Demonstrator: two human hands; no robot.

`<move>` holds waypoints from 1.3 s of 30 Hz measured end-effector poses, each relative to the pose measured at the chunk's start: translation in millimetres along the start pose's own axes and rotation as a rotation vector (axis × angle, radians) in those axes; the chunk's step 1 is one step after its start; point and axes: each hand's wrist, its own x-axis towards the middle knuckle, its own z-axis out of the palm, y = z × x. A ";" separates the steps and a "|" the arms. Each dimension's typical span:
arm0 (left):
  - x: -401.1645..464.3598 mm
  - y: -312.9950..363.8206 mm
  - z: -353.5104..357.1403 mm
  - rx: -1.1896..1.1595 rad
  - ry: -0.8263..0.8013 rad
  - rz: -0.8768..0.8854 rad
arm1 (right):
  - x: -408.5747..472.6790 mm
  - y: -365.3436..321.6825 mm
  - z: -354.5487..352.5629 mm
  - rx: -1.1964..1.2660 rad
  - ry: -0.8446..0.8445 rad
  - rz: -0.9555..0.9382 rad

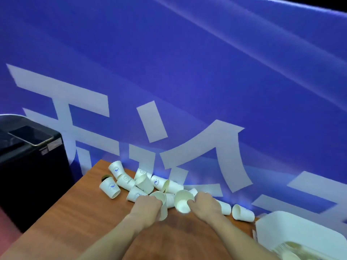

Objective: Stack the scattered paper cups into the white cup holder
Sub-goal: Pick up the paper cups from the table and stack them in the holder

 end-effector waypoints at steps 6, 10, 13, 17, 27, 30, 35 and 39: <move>11.0 71.1 -24.0 -0.008 0.070 0.155 | -32.2 74.1 -29.2 0.123 0.071 0.110; 19.9 120.4 -45.0 0.010 0.106 0.266 | -53.5 123.5 -44.8 0.191 0.155 0.167; 24.6 161.9 -58.7 0.044 0.143 0.368 | -72.2 159.5 -50.6 0.249 0.201 0.207; 26.7 222.1 -71.6 0.080 0.152 0.464 | -100.1 209.3 -56.8 0.354 0.276 0.278; 24.0 350.8 -81.3 0.101 0.223 0.560 | -150.0 335.0 -61.7 0.570 0.350 0.377; 21.8 384.3 -73.5 0.078 0.231 0.566 | -159.4 368.9 -60.3 0.645 0.371 0.378; 18.8 440.4 -67.8 0.093 0.231 0.634 | -180.2 431.2 -50.7 0.736 0.416 0.399; 20.3 485.1 -59.8 0.150 0.205 0.707 | -200.4 476.1 -38.2 0.793 0.455 0.462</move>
